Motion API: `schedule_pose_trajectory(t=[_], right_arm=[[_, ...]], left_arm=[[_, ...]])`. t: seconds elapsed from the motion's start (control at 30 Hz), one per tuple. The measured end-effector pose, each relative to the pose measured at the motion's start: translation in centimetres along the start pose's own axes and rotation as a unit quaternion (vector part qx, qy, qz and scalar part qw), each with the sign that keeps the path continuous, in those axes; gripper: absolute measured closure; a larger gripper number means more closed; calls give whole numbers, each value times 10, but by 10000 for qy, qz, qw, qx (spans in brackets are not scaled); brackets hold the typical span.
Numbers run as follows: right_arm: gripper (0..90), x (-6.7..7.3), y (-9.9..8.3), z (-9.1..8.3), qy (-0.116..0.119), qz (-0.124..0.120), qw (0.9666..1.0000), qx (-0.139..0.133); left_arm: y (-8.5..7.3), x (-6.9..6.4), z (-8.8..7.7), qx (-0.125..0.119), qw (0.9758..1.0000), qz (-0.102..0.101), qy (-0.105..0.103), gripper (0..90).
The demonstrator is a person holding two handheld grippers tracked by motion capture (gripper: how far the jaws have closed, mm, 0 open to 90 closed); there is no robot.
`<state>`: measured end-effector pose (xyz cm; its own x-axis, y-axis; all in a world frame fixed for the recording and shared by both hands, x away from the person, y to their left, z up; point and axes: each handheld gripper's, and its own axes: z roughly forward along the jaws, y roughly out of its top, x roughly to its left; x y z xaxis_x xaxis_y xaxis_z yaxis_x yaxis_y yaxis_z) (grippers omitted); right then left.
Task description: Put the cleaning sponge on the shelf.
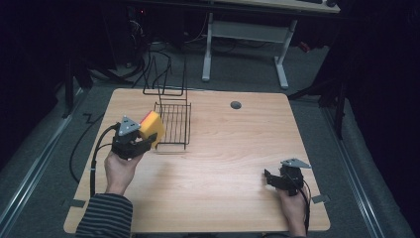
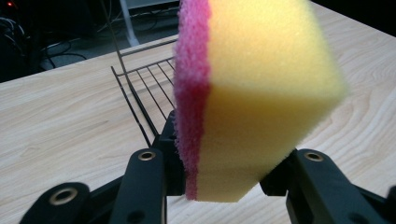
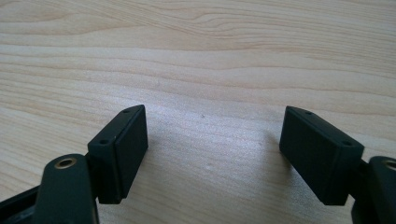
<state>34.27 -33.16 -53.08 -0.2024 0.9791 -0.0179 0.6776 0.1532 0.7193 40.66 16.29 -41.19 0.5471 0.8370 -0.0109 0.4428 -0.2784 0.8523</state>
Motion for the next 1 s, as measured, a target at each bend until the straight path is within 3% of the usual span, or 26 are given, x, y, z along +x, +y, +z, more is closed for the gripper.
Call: schedule_pose_trajectory(t=[1.0], right_arm=[[237, 0, 0, 0, 0, -3, 10000, 0]], left_arm=[[-1, 9, 52, 7, 9994, -71, 352, 611]])
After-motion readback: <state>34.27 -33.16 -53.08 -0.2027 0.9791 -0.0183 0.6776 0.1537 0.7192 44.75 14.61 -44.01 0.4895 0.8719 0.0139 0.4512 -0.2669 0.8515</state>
